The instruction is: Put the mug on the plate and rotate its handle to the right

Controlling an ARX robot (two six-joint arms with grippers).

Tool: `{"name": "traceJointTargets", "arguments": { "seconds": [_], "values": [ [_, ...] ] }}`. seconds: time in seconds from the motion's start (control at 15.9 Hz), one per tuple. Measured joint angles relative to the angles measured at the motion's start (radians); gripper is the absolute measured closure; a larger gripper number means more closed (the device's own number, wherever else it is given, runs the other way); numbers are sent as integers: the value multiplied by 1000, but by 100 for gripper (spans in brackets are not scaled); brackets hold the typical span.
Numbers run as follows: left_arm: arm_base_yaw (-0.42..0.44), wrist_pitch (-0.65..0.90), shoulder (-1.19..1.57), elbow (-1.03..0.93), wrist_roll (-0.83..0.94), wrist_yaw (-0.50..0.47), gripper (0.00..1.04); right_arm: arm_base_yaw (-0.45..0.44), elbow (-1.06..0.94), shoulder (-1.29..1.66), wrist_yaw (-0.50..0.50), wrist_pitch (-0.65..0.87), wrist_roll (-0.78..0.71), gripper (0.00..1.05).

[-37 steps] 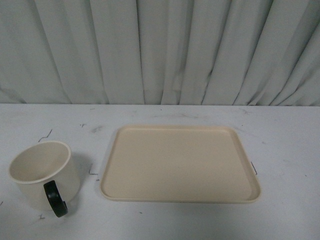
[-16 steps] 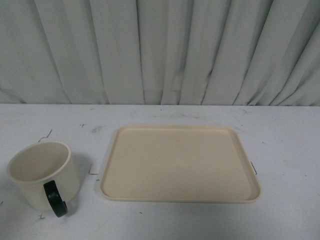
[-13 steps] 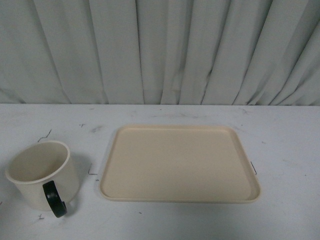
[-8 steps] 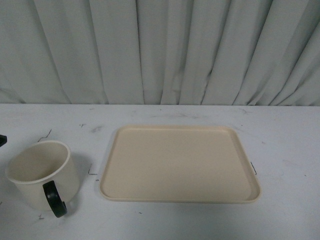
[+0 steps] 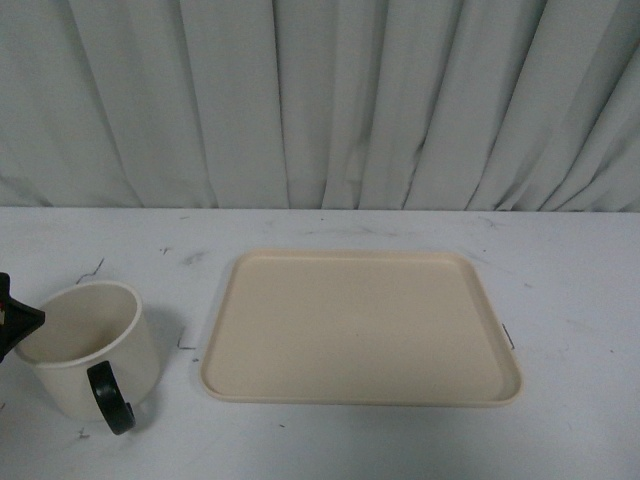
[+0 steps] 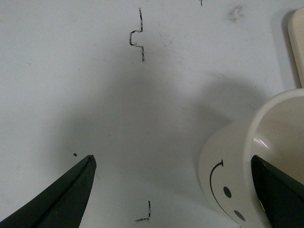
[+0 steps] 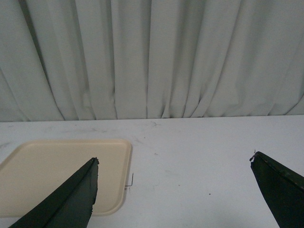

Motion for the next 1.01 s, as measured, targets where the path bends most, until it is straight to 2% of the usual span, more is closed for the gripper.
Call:
{"name": "traceJointTargets", "arguments": {
  "seconds": [0.13,0.19,0.25,0.57,0.82,1.01],
  "values": [
    [-11,27,29,6,-6,-8,7,0,0,0,0,0,0,6],
    [-34,43,66,29,-12,-50,7,0,0,0,0,0,0,6],
    [-56,43,74,35,-14,-79,18,0,0,0,0,0,0,6],
    [-109,55,75,35,-35,-99,57,0,0,0,0,0,0,6],
    [-123,48,46,17,-54,-94,98,0,0,0,0,0,0,6],
    [-122,16,-40,-21,-53,-89,101,0,0,0,0,0,0,6]
  ]
}}
